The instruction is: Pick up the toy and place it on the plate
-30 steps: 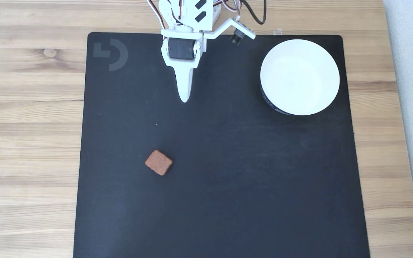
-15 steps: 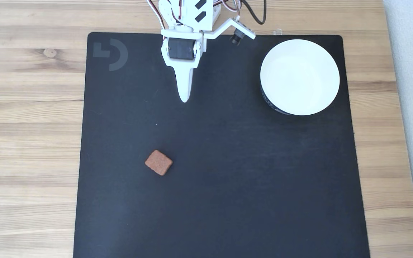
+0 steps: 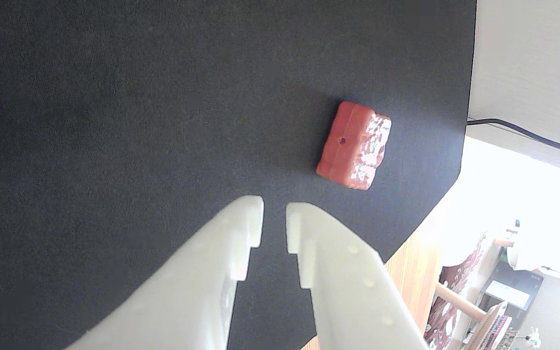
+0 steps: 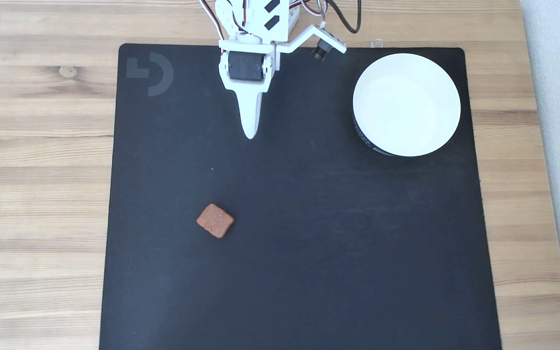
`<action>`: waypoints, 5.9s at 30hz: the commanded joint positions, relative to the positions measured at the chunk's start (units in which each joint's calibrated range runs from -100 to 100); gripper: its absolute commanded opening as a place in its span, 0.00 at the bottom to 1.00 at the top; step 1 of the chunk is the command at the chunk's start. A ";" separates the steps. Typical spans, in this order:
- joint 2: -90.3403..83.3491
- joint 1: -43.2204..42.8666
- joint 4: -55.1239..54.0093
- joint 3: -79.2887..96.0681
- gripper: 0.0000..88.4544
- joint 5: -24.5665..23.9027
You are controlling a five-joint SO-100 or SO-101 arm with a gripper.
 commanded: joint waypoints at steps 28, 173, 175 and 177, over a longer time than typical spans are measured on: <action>-0.75 0.68 -0.31 0.59 0.03 -0.12; 119.72 8.38 20.27 -114.95 0.44 -19.59; 119.72 8.38 20.27 -115.04 0.44 -19.59; 119.72 8.38 20.27 -115.04 0.44 -19.59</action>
